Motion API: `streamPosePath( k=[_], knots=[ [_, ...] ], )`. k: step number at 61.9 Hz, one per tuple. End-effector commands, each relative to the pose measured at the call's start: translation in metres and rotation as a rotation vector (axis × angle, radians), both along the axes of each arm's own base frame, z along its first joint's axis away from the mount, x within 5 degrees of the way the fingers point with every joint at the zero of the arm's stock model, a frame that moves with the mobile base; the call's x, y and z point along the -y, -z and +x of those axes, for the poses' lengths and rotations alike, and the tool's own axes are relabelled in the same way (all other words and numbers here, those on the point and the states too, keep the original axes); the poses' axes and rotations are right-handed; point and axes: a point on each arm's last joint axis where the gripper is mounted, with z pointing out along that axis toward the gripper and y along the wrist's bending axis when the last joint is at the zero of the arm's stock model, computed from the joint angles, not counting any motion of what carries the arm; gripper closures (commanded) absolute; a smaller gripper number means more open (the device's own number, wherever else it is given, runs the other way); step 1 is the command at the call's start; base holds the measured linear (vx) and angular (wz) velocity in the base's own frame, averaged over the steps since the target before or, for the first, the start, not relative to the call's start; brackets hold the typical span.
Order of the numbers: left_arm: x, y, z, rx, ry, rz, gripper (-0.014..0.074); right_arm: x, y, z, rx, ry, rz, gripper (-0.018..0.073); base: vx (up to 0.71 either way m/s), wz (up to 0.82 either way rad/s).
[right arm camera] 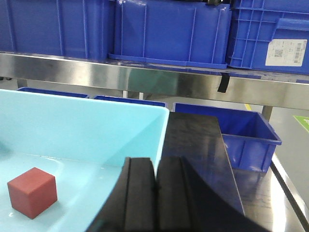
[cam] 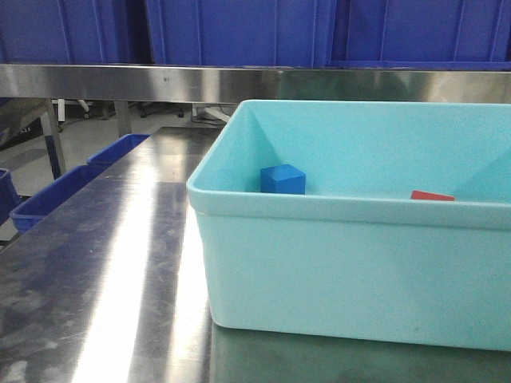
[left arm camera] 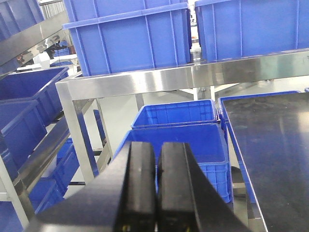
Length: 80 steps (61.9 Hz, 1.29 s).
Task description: Pick red cube and place on left shelf
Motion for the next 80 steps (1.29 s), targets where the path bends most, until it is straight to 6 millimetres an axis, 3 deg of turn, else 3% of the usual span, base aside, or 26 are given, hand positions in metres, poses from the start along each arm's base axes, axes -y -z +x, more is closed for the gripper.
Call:
streamPosePath(
  k=[1,40,49,59,71,80],
  knots=[
    [0.0,-0.001,0.0,0.069,0.004,-0.005,0.0491,0.0,-0.017,-0.004,0.124,0.0,-0.007,0.0494,0.0,0.0],
    [0.0,-0.001,0.0,0.069,0.004,-0.005,0.0491,0.0,-0.018,-0.004,0.14,-0.001,-0.005,0.0494,0.0,0.02],
    [0.0,-0.001,0.0,0.069,0.004,-0.005,0.0491,0.0,-0.025,0.0,0.097,-0.007,0.082,0.0494,0.0,0.0],
    [0.0,-0.001,0.0,0.069,0.004,-0.005,0.0491,0.0,-0.049,0.016,-0.011,-0.002,0.115,0.0494,0.0,0.0],
    [0.0,-0.001,0.0,0.069,0.004,-0.005,0.0491,0.001,-0.114,0.049,-0.017,-0.004,0.127,0.0494,0.0,0.0],
    [0.0,-0.001,0.0,0.069,0.004,-0.005,0.0491,0.001,-0.145,0.076,-0.078,-0.002,0.155,0.0483,0.0,0.0]
  ],
)
